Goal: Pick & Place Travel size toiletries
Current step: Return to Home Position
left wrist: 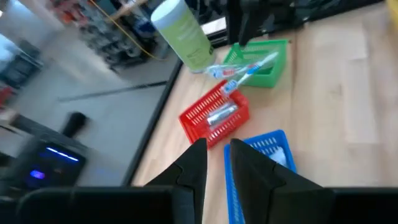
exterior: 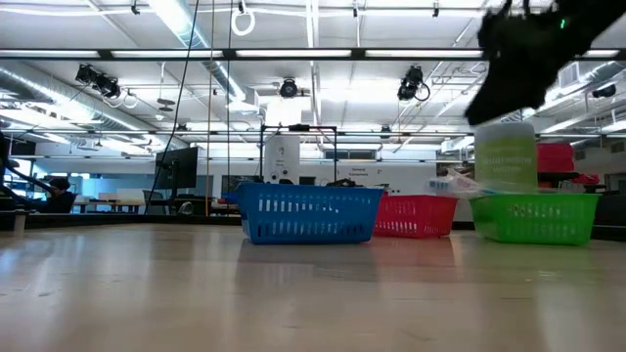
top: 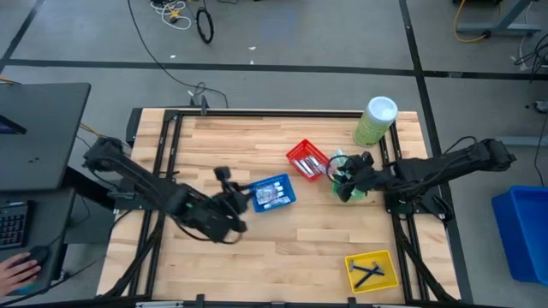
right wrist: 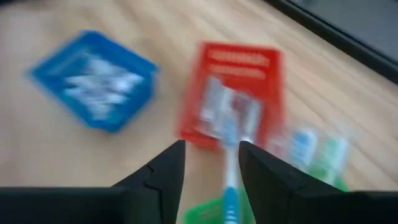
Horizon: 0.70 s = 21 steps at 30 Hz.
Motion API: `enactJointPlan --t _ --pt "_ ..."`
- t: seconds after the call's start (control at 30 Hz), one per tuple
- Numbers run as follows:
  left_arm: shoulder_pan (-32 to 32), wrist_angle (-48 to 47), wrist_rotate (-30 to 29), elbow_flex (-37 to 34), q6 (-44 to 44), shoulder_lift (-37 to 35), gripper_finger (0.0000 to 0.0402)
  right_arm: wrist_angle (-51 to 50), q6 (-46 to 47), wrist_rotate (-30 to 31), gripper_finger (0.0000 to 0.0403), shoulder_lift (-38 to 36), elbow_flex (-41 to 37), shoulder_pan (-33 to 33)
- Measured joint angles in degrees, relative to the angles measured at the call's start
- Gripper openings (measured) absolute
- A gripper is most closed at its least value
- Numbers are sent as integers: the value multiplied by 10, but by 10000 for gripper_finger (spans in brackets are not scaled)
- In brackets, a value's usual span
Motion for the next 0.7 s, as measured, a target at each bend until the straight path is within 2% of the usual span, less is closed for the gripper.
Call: enactJointPlan --t 0.13,0.23,0.33,0.4,0.57,0.7 --pt "-3 -74 53 0 -40 -87 72 -6 -125 -89 145 -36 66 2" --pt "-4 -106 81 -19 -56 -159 67 7 -193 -106 138 -72 100 4" --pt "-7 -96 96 -71 -57 -235 64 17 -269 -116 131 -118 102 10" --pt "-13 -68 97 -120 -56 -290 62 41 -309 -168 126 -151 85 14" --pt "-18 45 119 -266 -21 -425 61 135 -388 -342 110 -226 13 14" --pt "-18 150 129 -379 26 -524 61 207 -425 -406 97 -279 -43 14"
